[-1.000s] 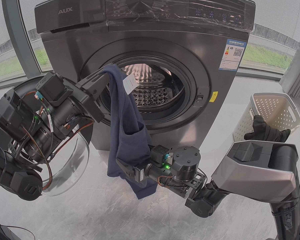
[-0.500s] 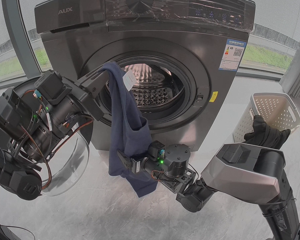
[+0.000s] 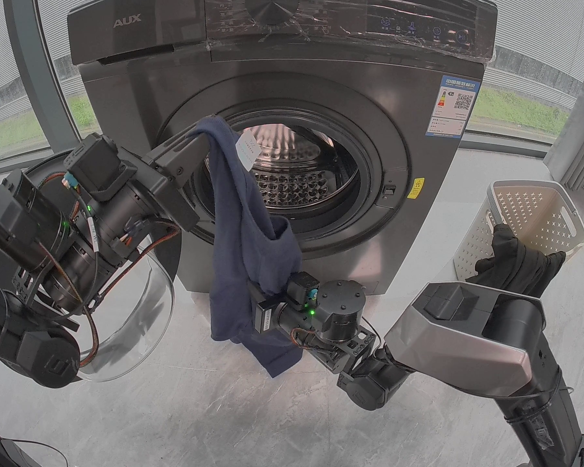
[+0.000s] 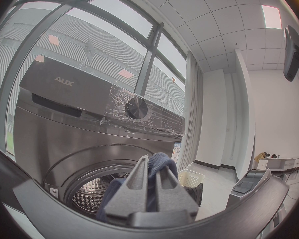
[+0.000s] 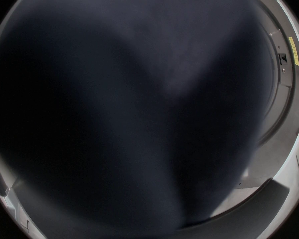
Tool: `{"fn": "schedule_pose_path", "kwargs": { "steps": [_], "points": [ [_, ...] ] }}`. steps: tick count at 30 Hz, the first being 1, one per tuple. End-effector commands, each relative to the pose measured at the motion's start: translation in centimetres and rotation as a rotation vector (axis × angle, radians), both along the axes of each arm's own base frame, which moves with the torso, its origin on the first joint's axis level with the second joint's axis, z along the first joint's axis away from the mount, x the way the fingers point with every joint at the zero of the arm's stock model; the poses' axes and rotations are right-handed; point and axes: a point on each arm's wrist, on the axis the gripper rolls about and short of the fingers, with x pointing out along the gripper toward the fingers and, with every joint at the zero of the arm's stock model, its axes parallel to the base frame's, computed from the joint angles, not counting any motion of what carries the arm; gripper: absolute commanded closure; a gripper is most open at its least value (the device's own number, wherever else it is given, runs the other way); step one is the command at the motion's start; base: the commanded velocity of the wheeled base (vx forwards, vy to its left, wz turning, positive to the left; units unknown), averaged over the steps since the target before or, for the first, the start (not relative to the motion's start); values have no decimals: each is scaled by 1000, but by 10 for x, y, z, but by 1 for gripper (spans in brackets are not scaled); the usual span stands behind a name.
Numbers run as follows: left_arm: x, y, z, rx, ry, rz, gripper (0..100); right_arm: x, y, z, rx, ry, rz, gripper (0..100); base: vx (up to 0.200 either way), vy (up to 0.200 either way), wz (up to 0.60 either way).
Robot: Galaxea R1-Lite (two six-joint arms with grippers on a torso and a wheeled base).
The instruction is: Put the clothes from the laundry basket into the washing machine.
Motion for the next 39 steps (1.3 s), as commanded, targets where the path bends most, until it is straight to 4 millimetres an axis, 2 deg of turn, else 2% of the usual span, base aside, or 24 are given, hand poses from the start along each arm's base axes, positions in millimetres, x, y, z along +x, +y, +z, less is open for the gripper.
{"fn": "schedule_pose_path", "kwargs": {
  "steps": [1, 4, 5, 6, 7, 8, 9, 12, 14, 18, 22, 27, 33, 35, 36, 39],
  "points": [
    [4, 4, -2, 5, 9, 19, 100, 5, -15, 18, 15, -13, -29, 100, 0, 0, 0],
    [13, 18, -6, 15, 24, 75, 100, 12, -45, 36, 11, -14, -89, 100, 0, 0, 0],
    [13, 18, -6, 15, 24, 78, 100, 12, -47, 38, 12, -15, -92, 100, 0, 0, 0],
    [17, 24, -9, 22, 36, 101, 100, 18, -67, 50, 15, -26, -133, 100, 0, 0, 0],
    [18, 26, -11, 28, 43, 107, 100, 21, -78, 58, 19, -37, -151, 100, 0, 0, 0],
    [19, 26, -12, 29, 46, 108, 100, 22, -79, 59, 20, -38, -156, 100, 0, 0, 0],
    [22, 28, -19, 41, 71, 118, 100, 27, -98, 74, 29, -59, -193, 100, 0, 0, 0],
    [24, 30, -33, 69, 120, 122, 100, 31, -117, 90, 36, -96, -220, 100, 0, 0, 0],
    [24, 30, -47, 96, 163, 121, 100, 31, -122, 100, 44, -120, -222, 100, 0, 0, 0],
    [24, 32, -74, 185, 226, 106, 100, 26, -121, 112, 61, -140, -216, 100, 0, 0, 0],
    [31, 39, -104, 292, 276, 113, 100, 21, -114, 113, 67, -141, -199, 100, 0, 0, 0],
    [29, 39, -119, 339, 319, 91, 100, 16, -103, 117, 78, -151, -172, 100, 0, 0, 0],
    [15, 40, -142, 396, 410, 52, 100, 7, -89, 131, 110, -181, -134, 100, 0, 0, 0],
    [14, 40, -144, 402, 415, 47, 100, 6, -89, 131, 112, -181, -132, 100, 0, 0, 0],
    [7, 37, -158, 457, 447, 0, 100, -2, -78, 127, 113, -170, -102, 100, 0, 0, 0],
    [6, 36, -161, 469, 454, -5, 100, -6, -72, 129, 120, -172, -85, 100, 0, 0, 0]
  ]
}}
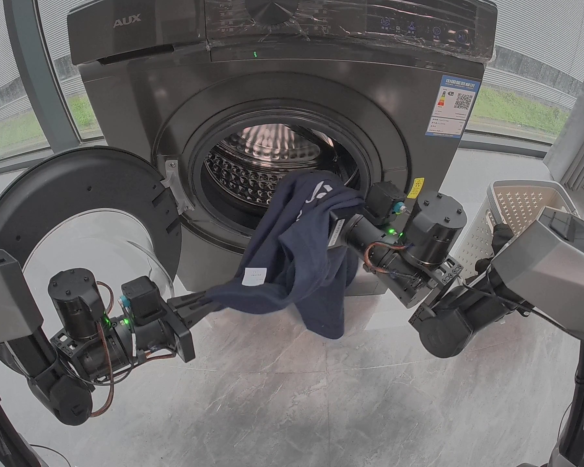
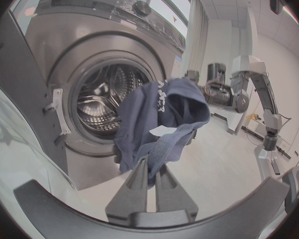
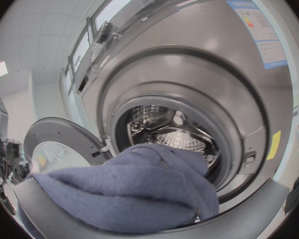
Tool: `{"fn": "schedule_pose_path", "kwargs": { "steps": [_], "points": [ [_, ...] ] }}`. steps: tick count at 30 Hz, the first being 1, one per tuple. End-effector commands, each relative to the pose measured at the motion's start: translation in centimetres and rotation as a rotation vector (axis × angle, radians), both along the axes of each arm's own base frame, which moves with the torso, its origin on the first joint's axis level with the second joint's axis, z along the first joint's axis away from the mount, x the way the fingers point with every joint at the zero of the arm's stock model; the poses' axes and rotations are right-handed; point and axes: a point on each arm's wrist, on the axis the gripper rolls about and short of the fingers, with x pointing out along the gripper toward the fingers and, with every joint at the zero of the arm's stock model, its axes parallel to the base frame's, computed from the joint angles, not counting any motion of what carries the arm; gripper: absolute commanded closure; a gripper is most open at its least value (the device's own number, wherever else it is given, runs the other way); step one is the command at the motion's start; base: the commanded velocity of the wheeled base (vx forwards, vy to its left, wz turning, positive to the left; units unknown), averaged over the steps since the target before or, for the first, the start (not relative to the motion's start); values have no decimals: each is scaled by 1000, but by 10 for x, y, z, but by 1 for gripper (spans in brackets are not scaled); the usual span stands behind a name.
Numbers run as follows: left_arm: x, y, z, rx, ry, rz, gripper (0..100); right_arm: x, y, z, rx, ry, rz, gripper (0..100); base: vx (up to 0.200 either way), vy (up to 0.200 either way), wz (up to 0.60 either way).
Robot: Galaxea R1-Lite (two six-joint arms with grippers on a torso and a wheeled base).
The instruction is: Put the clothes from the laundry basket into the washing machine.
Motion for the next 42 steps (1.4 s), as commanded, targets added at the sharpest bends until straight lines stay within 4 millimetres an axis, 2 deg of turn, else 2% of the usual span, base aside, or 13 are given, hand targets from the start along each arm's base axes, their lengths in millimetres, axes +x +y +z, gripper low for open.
{"fn": "schedule_pose_path", "kwargs": {
  "steps": [1, 10, 11, 19, 27, 33, 39, 42],
  "points": [
    [-5, -2, -18, 39, 70, -28, 100, -10, 13, 5, 12, -9, 38, 100, 0, 0, 0],
    [-11, 1, -24, 77, 82, -33, 100, -12, 15, 4, 11, -9, 47, 100, 0, 0, 0],
    [-12, 1, -24, 78, 82, -33, 0, -12, 15, 4, 12, -10, 46, 100, 0, 0, 0],
    [-29, 1, -30, 102, 129, -75, 0, 9, -8, 6, 12, -11, -26, 100, 0, 0, 0],
    [-35, 3, -30, 117, 127, -86, 0, 8, -4, 6, 13, -15, -19, 100, 0, 0, 0],
    [-24, -2, -24, 98, 82, -75, 0, -6, 19, -5, -6, 11, 42, 100, 0, 0, 0],
    [-6, -9, -10, 52, 8, -69, 0, -16, 43, -31, -41, 53, 101, 100, 0, 0, 0],
    [-1, -11, -7, 37, -9, -68, 0, -20, 50, -36, -48, 60, 119, 100, 0, 0, 0]
  ]
}}
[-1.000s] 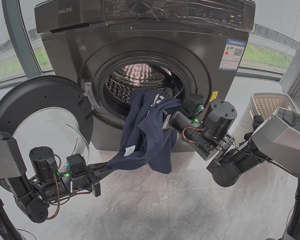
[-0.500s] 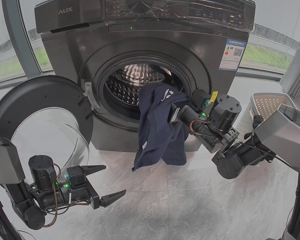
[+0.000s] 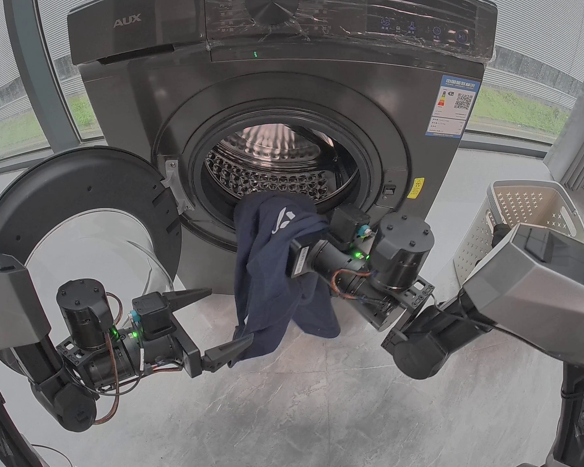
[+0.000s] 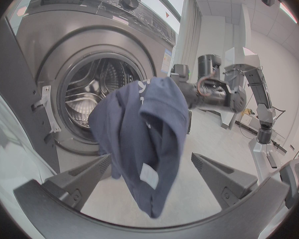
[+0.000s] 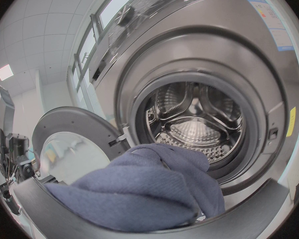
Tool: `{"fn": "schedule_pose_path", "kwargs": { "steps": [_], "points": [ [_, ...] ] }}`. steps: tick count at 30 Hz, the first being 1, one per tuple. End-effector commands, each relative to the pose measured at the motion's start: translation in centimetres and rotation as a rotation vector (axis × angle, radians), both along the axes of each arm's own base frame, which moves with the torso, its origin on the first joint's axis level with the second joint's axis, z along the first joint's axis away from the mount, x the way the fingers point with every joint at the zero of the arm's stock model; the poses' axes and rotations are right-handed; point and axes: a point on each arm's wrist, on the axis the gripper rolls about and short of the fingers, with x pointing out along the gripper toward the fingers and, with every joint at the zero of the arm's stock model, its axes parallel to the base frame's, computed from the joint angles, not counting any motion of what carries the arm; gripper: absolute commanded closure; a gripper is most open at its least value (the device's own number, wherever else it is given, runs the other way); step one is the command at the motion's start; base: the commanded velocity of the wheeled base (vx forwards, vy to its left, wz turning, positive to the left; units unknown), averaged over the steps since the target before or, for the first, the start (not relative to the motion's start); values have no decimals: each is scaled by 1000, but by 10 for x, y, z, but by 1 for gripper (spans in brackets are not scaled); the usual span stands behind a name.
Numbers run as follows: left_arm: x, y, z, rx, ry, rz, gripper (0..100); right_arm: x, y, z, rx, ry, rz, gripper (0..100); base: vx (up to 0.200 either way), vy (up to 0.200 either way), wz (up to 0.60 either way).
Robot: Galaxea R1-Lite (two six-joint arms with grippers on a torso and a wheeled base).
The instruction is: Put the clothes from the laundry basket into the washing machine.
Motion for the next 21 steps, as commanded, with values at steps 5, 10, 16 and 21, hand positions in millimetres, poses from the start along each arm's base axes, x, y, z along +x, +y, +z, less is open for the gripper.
{"fn": "schedule_pose_path", "kwargs": {
  "steps": [5, 10, 16, 21],
  "points": [
    [15, -5, 8, -42, -37, 10, 0, -16, 23, -17, -23, 26, 65, 100, 0, 0, 0],
    [18, -6, 0, -29, -11, 26, 0, -36, 34, -8, -7, 14, 117, 100, 0, 0, 0],
    [21, -6, -8, -18, 15, 52, 0, -57, 38, 5, 18, 18, 149, 100, 0, 0, 0],
    [26, -7, -14, -12, 29, 57, 0, -67, 38, 9, 25, 27, 168, 100, 0, 0, 0]
  ]
}}
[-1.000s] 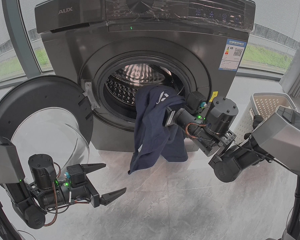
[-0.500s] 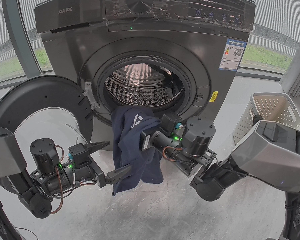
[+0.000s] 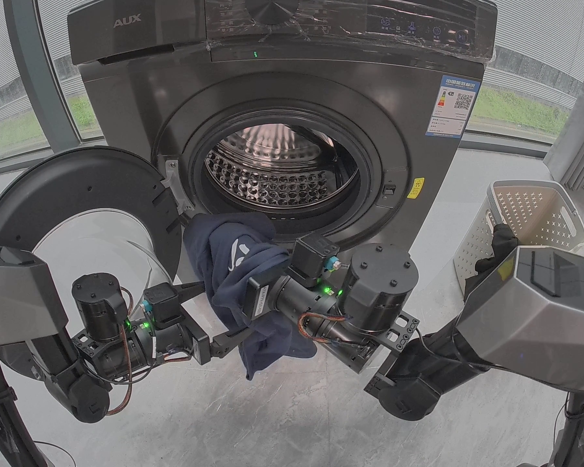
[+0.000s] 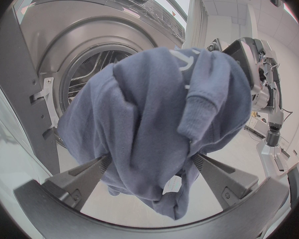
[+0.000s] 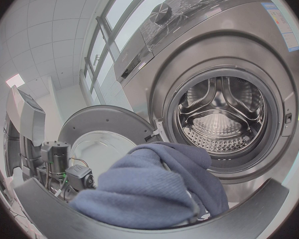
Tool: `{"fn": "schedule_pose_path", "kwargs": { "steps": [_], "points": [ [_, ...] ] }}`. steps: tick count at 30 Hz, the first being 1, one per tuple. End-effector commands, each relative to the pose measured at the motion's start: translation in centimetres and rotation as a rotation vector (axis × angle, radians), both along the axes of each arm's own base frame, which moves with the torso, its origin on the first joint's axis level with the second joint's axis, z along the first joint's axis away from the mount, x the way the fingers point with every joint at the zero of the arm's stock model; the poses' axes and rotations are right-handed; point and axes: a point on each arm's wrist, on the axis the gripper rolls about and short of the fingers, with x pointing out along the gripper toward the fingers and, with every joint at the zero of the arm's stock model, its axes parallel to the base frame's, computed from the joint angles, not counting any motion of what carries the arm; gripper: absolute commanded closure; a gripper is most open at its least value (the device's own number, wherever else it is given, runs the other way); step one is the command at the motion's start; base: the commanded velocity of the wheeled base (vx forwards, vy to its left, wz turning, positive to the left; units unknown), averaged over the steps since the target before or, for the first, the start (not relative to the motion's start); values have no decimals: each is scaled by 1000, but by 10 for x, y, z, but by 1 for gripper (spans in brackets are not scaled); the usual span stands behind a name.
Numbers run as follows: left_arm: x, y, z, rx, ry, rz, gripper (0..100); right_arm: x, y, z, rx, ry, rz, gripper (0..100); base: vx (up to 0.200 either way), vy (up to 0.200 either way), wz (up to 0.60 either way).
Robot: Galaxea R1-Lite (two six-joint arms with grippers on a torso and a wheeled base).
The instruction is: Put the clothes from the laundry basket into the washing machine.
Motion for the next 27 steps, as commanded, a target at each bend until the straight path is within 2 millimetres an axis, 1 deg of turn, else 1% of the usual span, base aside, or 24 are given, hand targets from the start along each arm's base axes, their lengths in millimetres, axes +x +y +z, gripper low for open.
{"fn": "schedule_pose_path", "kwargs": {
  "steps": [1, 7, 11, 15, 21, 22, 27],
  "points": [
    [5, -1, -7, 6, 17, 5, 0, -11, -1, 9, 14, -4, 18, 100, 0, 0, 0],
    [8, -1, -5, -5, 9, 11, 0, -13, 0, 10, 26, 7, 9, 100, 0, 0, 0],
    [16, -3, -8, -9, 10, 44, 0, -23, 5, 4, 24, 38, 24, 100, 0, 0, 0],
    [24, -5, -12, -20, 15, 65, 0, -27, 6, 3, 28, 50, 21, 100, 0, 0, 0],
    [26, -6, -13, -20, 19, 69, 0, -30, 6, 2, 34, 48, 28, 100, 0, 0, 0],
    [26, -6, -13, -21, 21, 69, 100, -30, 5, 2, 31, 49, 28, 100, 0, 0, 0],
    [30, -4, -10, -37, 9, 81, 100, -31, 4, 1, 34, 50, 27, 100, 0, 0, 0]
  ]
}}
